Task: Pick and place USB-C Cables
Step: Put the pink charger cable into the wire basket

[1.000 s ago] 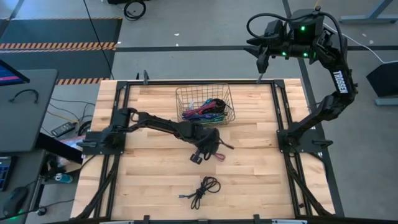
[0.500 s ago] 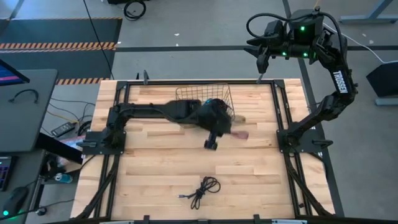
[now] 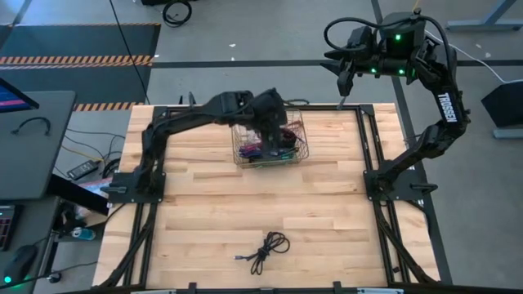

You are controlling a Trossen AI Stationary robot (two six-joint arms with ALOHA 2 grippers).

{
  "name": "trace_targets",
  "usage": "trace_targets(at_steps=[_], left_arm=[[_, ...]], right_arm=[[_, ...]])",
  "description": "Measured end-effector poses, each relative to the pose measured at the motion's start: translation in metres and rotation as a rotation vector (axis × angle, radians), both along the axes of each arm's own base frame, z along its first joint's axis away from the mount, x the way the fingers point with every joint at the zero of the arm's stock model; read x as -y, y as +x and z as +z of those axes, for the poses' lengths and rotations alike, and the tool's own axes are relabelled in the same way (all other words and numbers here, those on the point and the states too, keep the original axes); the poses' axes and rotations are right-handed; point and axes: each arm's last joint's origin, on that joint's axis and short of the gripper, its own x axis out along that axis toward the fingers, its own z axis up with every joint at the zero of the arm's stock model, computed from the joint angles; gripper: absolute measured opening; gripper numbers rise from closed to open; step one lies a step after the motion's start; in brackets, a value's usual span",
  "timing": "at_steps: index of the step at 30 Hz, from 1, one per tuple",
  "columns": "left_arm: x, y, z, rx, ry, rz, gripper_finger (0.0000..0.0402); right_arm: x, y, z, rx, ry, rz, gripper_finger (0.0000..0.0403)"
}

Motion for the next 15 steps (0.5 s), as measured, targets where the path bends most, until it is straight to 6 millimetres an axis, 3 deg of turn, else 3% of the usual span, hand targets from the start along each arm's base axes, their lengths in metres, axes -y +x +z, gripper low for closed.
trace_targets(at_steps=[8,15], left_arm=[[-0.051,-0.016,-0.034,-0.121,-0.105,0.227,0.0019],[-0.073,-0.025,-0.07,-0.223,-0.149,0.303,0.0019]], right_arm=[[0.0,0.0,0.0,-0.001,-0.001,0.0,0.014],[0.0,0.0,0.0,0.0,-0.001,0.0,0.014]])
